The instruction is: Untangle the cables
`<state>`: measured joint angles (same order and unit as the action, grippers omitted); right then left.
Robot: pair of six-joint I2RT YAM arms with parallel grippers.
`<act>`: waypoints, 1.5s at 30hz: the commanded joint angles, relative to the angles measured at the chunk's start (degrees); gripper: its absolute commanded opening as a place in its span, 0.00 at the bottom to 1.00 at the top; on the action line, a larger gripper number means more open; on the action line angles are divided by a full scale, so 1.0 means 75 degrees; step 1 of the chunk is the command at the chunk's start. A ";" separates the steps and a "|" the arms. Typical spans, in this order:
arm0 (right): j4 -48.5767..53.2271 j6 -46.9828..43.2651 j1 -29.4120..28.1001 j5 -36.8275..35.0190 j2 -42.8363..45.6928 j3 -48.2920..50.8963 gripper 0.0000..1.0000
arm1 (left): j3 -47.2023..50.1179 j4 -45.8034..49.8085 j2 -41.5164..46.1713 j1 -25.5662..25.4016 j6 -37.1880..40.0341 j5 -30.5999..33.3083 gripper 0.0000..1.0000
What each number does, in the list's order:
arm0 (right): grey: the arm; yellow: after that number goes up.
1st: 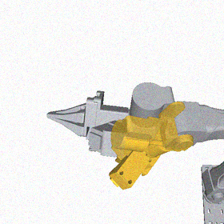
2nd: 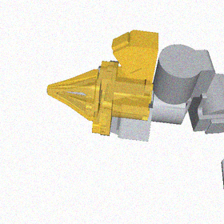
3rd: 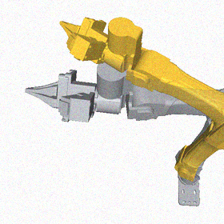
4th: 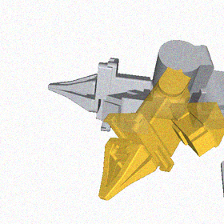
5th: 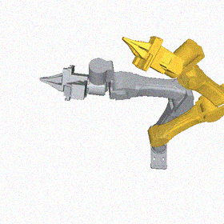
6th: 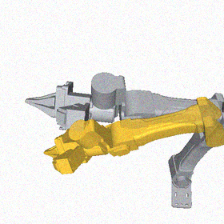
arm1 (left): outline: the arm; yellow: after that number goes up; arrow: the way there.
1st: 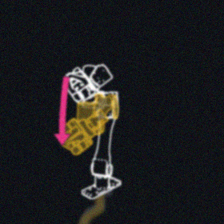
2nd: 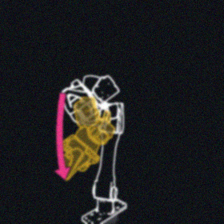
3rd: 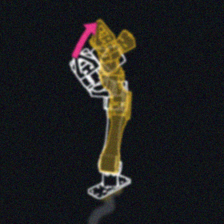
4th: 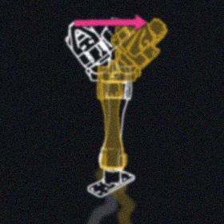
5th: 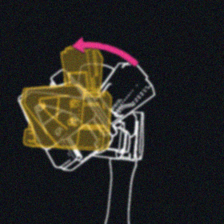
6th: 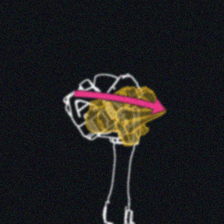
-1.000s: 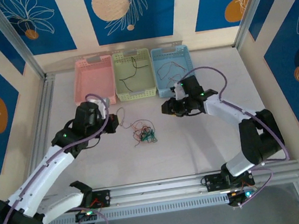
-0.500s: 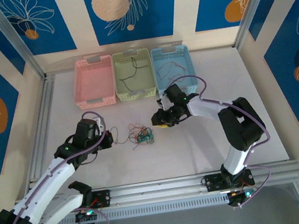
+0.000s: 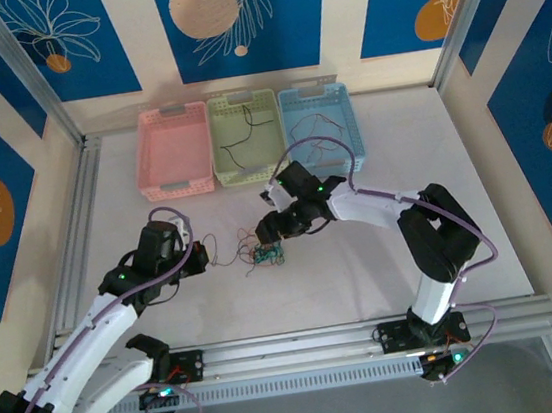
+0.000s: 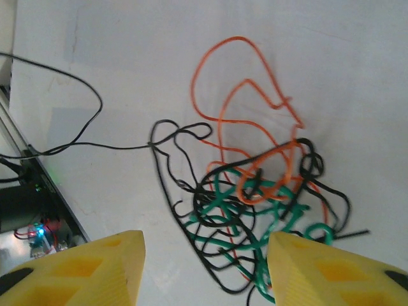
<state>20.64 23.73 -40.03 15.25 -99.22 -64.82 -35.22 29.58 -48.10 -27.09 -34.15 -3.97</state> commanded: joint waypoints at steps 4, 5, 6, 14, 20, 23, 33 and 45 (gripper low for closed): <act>0.0591 -0.0526 -0.0261 -0.0641 -0.0402 -0.0488 0.51 | -0.0107 0.0199 0.0050 0.0063 0.0030 -0.0010 0.00; 0.0593 -0.0512 -0.0278 -0.0735 -0.0412 -0.0494 0.49 | -0.0108 0.0203 0.0050 0.0061 0.0034 -0.0017 0.00; 0.0571 -0.0514 -0.0290 -0.0778 -0.0421 -0.0494 0.48 | -0.0111 0.0223 0.0050 0.0062 0.0036 -0.0025 0.00; 0.0330 -0.0288 -0.0233 -0.0586 0.0023 -0.0427 0.00 | -0.0548 0.0543 0.0050 0.0061 0.0215 0.0069 0.35; -0.0027 0.0970 0.0347 0.0745 0.0207 -0.0451 0.00 | -0.1131 0.0918 0.0366 0.0062 0.0294 0.0146 0.72; -0.0166 0.1831 0.0738 0.1210 -0.0013 -0.0368 0.00 | -0.1181 0.0832 0.0489 0.0061 0.0298 -0.0214 0.73; -0.1060 0.3339 0.1306 0.2046 -0.0787 0.0042 0.00 | -0.0712 -0.0698 -0.0281 -0.0379 0.0064 -0.1846 0.59; -0.1175 0.3504 0.1482 0.2154 -0.0904 0.0116 0.00 | -0.1788 -0.2106 -0.3141 -0.2003 0.0506 -0.1383 0.59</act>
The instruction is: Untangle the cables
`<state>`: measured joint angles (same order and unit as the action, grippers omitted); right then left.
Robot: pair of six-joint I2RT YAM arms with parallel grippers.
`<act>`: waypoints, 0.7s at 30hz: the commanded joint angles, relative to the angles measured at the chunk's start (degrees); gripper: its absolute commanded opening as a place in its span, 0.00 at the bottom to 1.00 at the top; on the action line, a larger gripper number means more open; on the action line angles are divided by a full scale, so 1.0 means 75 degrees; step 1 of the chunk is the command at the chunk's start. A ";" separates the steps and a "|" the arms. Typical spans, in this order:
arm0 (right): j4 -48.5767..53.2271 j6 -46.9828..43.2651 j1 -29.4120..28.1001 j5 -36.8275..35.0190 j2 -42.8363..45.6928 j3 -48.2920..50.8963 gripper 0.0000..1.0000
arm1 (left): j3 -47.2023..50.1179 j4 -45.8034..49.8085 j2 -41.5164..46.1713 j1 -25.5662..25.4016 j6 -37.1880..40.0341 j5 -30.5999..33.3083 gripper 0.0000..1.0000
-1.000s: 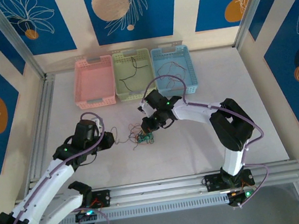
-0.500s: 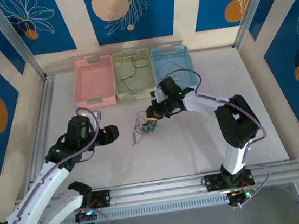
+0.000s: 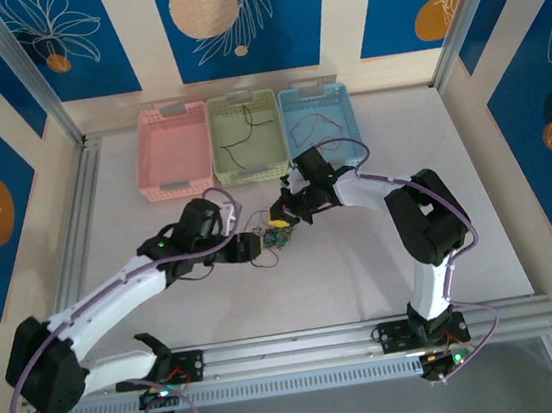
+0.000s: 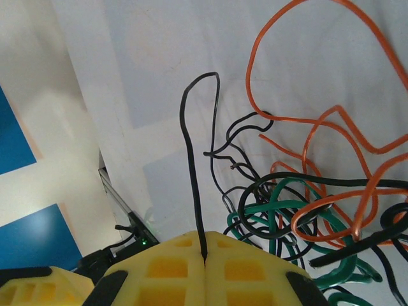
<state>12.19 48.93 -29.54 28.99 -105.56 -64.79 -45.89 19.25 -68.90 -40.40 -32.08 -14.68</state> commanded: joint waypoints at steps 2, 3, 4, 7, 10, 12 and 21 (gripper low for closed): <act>-0.0071 0.0166 0.0094 0.0369 -0.0076 0.0142 0.00 | -0.0497 -0.0995 -0.0881 -0.0336 0.0239 0.0053 0.58; -0.0086 0.0169 0.0093 0.0382 -0.0082 0.0164 0.00 | -0.0605 -0.1085 -0.1197 -0.0404 0.0251 0.0047 0.57; -0.0084 0.0175 0.0100 0.0385 -0.0078 0.0177 0.00 | -0.0718 -0.1149 -0.1470 -0.0477 0.0259 0.0063 0.57; -0.0086 0.0172 0.0140 0.0399 -0.0047 0.0230 0.00 | -0.1005 -0.1244 -0.2132 -0.0648 0.0187 0.0126 0.55; -0.0089 0.0152 0.0176 0.0417 -0.0003 0.0282 0.00 | -0.1135 -0.1300 -0.2553 -0.0829 0.0166 0.0387 0.55; -0.0077 0.0138 0.0194 0.0434 0.0002 0.0307 0.00 | -0.1129 -0.1369 -0.2774 -0.0870 0.0088 0.0529 0.55; -0.0082 0.0130 0.0255 0.0491 0.0081 0.0412 0.00 | -0.1135 -0.1582 -0.3296 -0.0959 -0.0197 0.1078 0.47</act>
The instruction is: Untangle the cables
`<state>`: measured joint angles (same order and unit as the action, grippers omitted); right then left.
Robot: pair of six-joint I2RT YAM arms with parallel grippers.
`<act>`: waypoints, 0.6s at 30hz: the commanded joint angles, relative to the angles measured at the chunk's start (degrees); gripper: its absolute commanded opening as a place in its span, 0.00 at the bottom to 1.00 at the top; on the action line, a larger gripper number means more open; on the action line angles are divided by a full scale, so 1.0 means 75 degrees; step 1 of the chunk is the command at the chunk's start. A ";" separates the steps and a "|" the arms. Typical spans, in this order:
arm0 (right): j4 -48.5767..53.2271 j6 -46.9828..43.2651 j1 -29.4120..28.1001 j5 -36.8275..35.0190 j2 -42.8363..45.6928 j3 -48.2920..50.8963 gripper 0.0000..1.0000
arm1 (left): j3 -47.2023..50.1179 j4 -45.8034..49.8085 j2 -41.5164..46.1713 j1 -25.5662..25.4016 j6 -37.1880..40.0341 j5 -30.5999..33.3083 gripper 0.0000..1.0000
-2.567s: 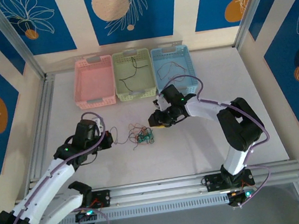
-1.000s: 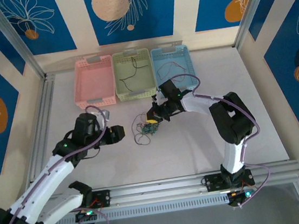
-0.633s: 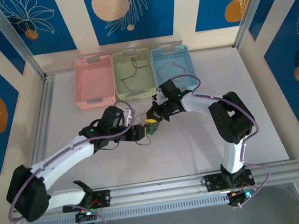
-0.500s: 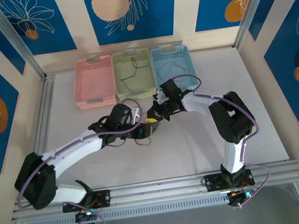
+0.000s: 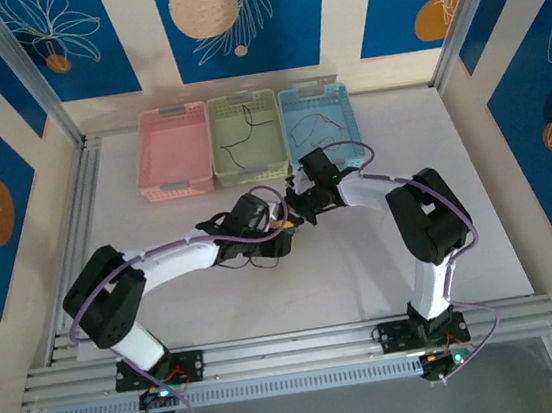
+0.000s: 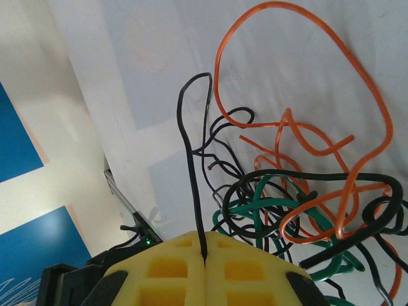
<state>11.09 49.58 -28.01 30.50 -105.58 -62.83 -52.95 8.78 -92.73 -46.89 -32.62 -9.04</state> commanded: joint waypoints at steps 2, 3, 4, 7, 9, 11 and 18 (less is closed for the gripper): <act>0.0067 0.0043 0.0061 0.0287 0.0105 0.0173 0.00 | -0.0206 -0.0244 -0.0229 -0.0100 -0.0191 0.0386 0.44; 0.0056 0.0041 0.0052 0.0291 0.0107 0.0184 0.00 | -0.0215 -0.0304 -0.0294 -0.0099 -0.0231 0.0385 0.41; 0.0046 0.0044 0.0051 0.0286 0.0120 0.0186 0.00 | -0.0215 -0.0346 -0.0348 -0.0109 -0.0266 0.0385 0.39; 0.0045 0.0045 0.0066 0.0283 0.0155 0.0209 0.00 | -0.0244 -0.0379 -0.0457 -0.0128 -0.0314 0.0410 0.31; 0.0066 0.0027 0.0074 0.0282 0.0190 0.0215 0.00 | -0.0203 -0.0390 -0.0444 -0.0122 -0.0315 0.0464 0.21; 0.0091 0.0009 0.0106 0.0281 0.0234 0.0241 0.00 | -0.0151 -0.0370 -0.0381 -0.0126 -0.0315 0.0534 0.10; 0.0170 -0.0095 0.0455 0.0327 0.0532 0.0381 0.00 | 0.0293 -0.0020 0.0396 -0.0128 -0.0234 0.0834 0.00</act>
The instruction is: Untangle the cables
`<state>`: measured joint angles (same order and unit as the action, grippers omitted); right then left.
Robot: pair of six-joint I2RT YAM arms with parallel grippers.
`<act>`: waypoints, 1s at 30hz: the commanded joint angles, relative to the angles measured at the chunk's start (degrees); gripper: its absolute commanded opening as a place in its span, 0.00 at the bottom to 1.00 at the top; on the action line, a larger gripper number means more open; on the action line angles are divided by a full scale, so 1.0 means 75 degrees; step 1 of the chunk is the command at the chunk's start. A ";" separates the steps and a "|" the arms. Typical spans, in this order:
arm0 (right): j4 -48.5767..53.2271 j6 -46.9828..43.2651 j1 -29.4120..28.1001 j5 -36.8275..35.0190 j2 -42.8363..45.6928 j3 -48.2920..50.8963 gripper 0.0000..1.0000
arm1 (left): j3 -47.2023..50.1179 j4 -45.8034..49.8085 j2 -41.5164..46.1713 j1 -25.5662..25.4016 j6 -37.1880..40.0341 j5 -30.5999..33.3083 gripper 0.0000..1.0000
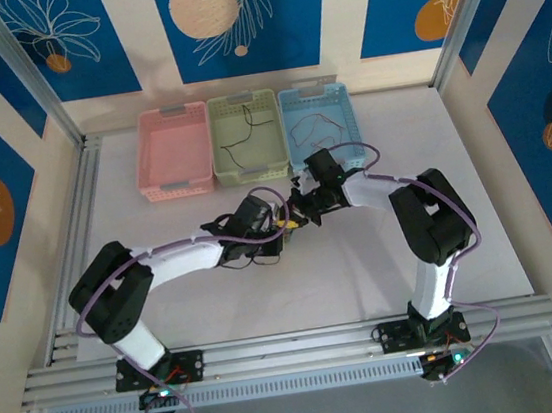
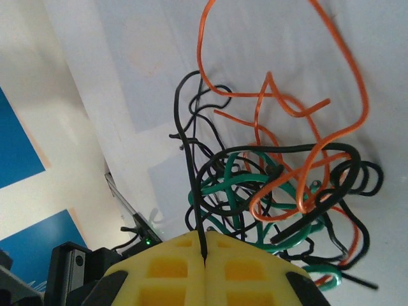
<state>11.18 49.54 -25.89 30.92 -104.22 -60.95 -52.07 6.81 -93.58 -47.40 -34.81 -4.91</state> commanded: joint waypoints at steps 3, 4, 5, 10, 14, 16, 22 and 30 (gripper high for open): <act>0.0226 -0.0148 0.0415 0.0307 0.0498 0.0180 0.00 | 0.0462 0.0459 0.0999 -0.0060 0.0091 0.0399 0.00; 0.0249 -0.0182 0.0516 0.0309 0.0563 0.0204 0.00 | 0.0582 0.0513 0.1205 -0.0058 0.0072 0.0436 0.00; 0.0276 -0.0214 0.0603 0.0327 0.0612 0.0226 0.00 | 0.0695 0.0548 0.1392 -0.0055 0.0060 0.0451 0.00; 0.0404 -0.0359 0.1180 0.0399 0.0920 0.0367 0.00 | 0.1294 0.0934 0.2436 -0.0055 0.0012 0.0564 0.00; 0.0549 -0.0493 0.1548 0.0459 0.1082 0.0429 0.00 | 0.1581 0.1439 0.3269 -0.0047 -0.0003 0.0775 0.00; 0.0569 -0.0544 0.1688 0.0485 0.1142 0.0506 0.00 | 0.1685 0.1682 0.3698 -0.0038 -0.0009 0.0878 0.00; 0.0627 -0.0620 0.1933 0.0312 0.1245 0.0626 0.00 | 0.1570 0.2649 0.4703 0.0024 -0.0019 0.1328 0.00; 0.0538 -0.0402 0.2566 -0.0148 0.1608 0.0991 0.00 | 0.0970 0.4810 0.6489 0.0265 -0.0063 0.2577 0.00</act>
<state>14.57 46.09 -8.36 31.05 -94.63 -54.92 -41.52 33.93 -48.51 -46.46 -34.63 8.97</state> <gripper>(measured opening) 0.059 0.065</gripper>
